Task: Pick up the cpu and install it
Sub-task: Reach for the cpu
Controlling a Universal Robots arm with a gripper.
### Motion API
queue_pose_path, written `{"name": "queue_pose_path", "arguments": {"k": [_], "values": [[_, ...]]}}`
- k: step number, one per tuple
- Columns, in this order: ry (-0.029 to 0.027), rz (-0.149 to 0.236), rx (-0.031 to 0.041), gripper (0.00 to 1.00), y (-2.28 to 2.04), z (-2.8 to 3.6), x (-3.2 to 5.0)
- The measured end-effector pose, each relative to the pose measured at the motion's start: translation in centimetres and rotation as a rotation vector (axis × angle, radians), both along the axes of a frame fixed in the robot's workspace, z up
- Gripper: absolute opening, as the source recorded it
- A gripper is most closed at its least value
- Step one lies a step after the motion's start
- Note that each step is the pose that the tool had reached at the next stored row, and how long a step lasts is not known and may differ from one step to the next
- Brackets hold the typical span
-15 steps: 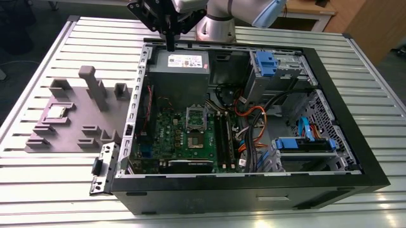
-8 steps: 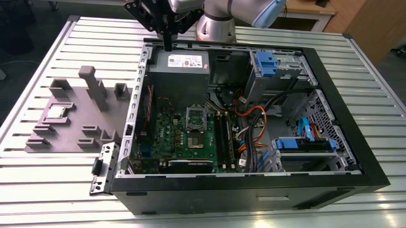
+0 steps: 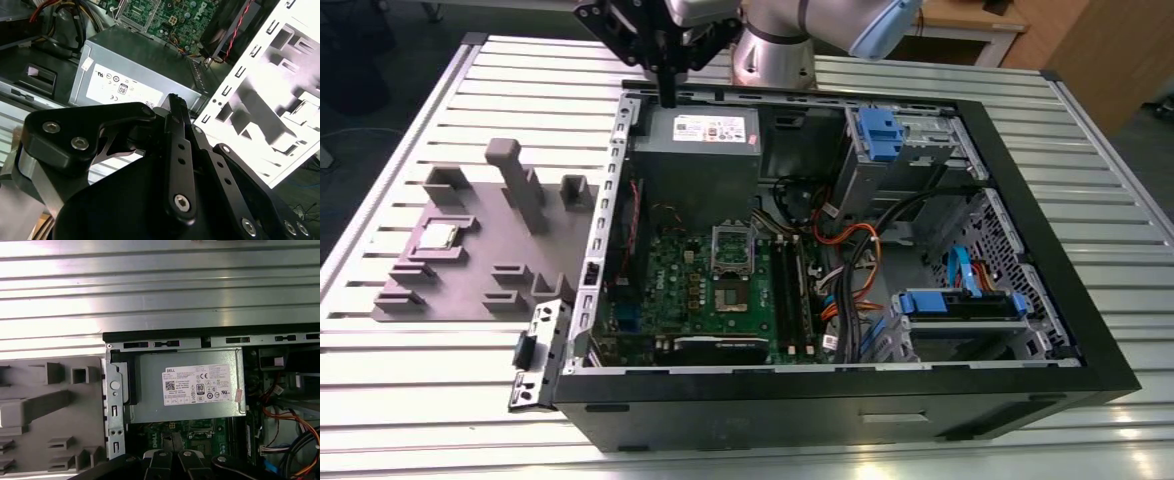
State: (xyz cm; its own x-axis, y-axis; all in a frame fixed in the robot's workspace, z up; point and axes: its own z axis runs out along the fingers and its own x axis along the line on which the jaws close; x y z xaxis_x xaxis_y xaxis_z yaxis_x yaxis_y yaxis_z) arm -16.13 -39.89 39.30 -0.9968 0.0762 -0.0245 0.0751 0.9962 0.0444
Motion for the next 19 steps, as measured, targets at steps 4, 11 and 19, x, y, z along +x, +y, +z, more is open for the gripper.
{"name": "queue_pose_path", "arguments": {"k": [4, 11, 19], "values": [[0.0001, 0.0, 0.0, 0.11, 0.0, 0.0, -0.1], [0.0001, 0.0, 0.0, 0.11, 0.0, 0.01, -0.26], [0.0, 0.0, 0.0001, 0.11, 0.0, 0.0, -0.73]]}}
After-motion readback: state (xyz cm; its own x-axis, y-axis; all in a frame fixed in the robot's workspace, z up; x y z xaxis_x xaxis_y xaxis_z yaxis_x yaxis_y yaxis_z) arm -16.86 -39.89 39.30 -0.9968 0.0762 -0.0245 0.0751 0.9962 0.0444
